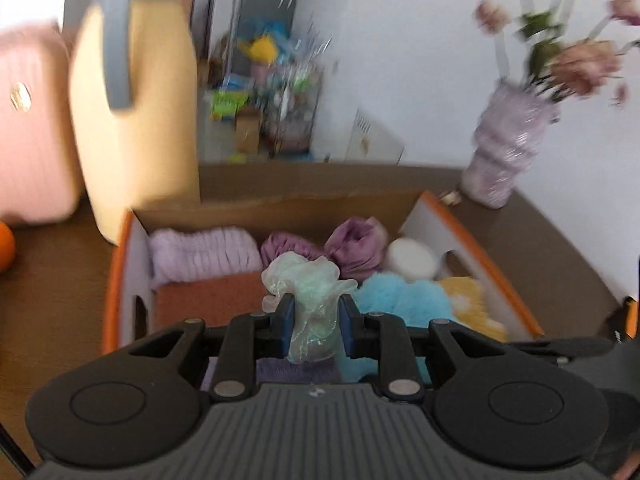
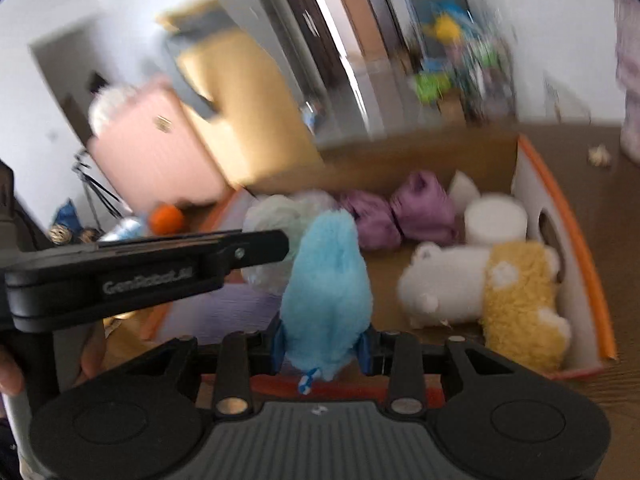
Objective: Organize soft objects
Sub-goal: 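Lower both plushes into the red box and open both grippers, then withdraw both grippers from the box back over the table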
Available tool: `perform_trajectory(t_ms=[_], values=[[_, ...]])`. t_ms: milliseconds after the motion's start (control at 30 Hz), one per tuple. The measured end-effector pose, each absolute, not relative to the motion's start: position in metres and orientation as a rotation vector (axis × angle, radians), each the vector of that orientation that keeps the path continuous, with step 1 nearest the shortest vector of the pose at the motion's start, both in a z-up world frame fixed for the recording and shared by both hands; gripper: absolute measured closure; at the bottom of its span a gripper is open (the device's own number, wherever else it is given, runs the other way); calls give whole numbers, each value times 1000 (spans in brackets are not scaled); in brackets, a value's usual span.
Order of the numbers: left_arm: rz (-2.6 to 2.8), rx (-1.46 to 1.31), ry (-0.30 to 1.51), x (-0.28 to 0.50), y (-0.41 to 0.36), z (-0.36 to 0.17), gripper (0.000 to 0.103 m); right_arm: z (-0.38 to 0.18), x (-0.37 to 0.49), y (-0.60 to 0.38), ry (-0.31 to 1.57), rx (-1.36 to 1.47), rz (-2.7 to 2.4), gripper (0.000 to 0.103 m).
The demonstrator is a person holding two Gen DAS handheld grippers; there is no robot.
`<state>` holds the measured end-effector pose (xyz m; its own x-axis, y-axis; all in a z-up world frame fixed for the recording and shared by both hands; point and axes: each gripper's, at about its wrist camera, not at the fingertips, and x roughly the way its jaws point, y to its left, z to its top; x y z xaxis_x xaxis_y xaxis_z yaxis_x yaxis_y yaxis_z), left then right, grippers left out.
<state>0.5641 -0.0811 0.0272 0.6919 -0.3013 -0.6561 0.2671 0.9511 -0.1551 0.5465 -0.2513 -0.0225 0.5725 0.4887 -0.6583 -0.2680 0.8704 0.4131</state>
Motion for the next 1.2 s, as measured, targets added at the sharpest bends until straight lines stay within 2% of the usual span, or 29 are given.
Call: perform_trajectory(t_ms=[67, 167, 267, 300, 367, 500, 633, 700, 900, 1067, 1200], values=[[-309, -45, 805, 587, -87, 10, 78, -37, 566, -248, 932, 300, 457, 70], [-319, -21, 855, 601, -96, -9, 62, -61, 583, -245, 1034, 316, 452, 68], [-329, -14, 846, 598, -101, -15, 51, -60, 576, -240, 1016, 258, 440, 58], [-334, -11, 843, 597, -102, -15, 44, -56, 573, -238, 1006, 237, 432, 49], [-322, -2, 843, 593, -101, -9, 39, -43, 566, -239, 977, 204, 427, 37], [-320, -11, 815, 575, -91, 20, 30, -3, 544, -256, 899, 175, 407, 31], [-295, 13, 737, 538, -75, 61, 23, 47, 512, -282, 798, 144, 346, 25], [-287, 24, 700, 514, -67, 79, 23, 69, 491, -295, 745, 132, 334, 19], [-245, 24, 587, 431, -39, 110, 19, 113, 415, -329, 599, 139, 286, 17], [-239, -5, 472, 348, -14, 116, 15, 118, 345, -338, 479, 117, 250, 10], [-204, 11, 359, 269, 6, 99, 9, 98, 280, -334, 400, 76, 194, 10]])
